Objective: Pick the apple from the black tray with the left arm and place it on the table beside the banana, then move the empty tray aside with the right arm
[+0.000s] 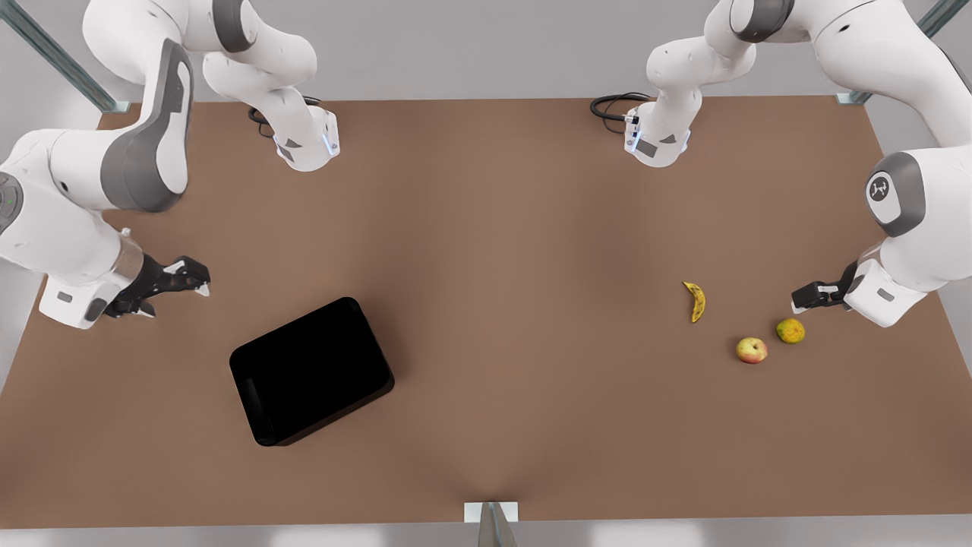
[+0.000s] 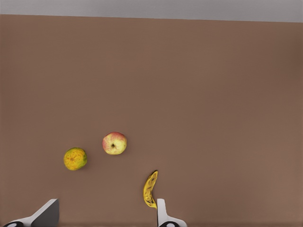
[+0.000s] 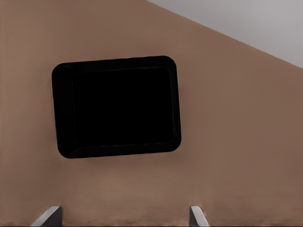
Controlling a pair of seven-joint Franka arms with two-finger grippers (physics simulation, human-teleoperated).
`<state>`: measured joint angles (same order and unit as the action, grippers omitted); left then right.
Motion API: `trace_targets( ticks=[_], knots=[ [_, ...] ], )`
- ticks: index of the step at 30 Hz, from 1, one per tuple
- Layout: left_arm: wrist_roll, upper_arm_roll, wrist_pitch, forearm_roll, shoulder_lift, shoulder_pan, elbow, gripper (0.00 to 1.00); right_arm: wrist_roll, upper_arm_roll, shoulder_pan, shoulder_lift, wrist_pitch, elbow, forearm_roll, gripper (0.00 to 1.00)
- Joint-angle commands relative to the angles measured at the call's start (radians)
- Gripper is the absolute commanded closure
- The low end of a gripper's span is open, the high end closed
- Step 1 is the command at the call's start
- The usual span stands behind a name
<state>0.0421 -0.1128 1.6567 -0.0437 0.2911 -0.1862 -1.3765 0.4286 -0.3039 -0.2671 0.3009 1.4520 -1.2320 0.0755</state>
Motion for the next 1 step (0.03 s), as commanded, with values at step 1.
trace_targets(
  ticks=[1],
  knots=[
    [-0.001, -0.001, 0.0, -0.001, -0.001, 0.001, 0.001, 0.0, -0.074, 0.002, -0.001, -0.008, -0.269, -0.001, -0.046, 0.0]
  ],
)
